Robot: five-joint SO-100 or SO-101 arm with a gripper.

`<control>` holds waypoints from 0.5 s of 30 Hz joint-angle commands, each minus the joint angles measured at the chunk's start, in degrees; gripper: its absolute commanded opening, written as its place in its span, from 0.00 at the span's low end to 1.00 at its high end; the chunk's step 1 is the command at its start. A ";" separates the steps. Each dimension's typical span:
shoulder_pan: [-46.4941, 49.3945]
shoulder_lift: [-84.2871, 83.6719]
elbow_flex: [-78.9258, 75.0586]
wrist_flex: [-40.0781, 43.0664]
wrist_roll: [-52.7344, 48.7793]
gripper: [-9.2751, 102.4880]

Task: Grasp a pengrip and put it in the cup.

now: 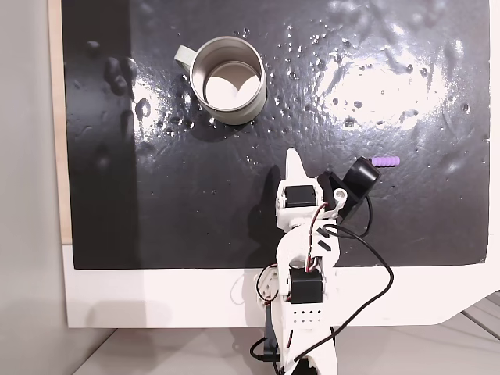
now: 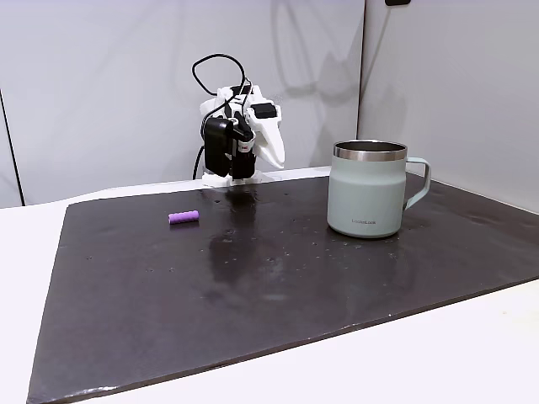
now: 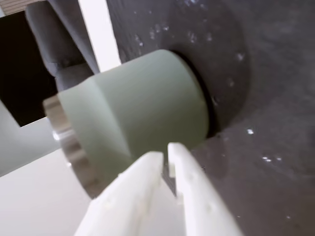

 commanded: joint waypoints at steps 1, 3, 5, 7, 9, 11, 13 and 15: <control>0.79 0.70 -4.83 6.59 -2.29 0.08; 0.79 0.70 -9.14 9.58 -3.43 0.08; 1.41 -0.62 -14.24 12.83 -4.75 0.08; 2.11 -5.62 -20.57 15.56 -5.54 0.08; 2.90 -13.36 -28.65 19.51 -6.33 0.08; 3.52 -20.92 -37.97 24.26 -6.59 0.08; 4.04 -27.33 -47.11 29.18 -6.59 0.09; 4.83 -33.93 -56.60 34.80 -7.12 0.09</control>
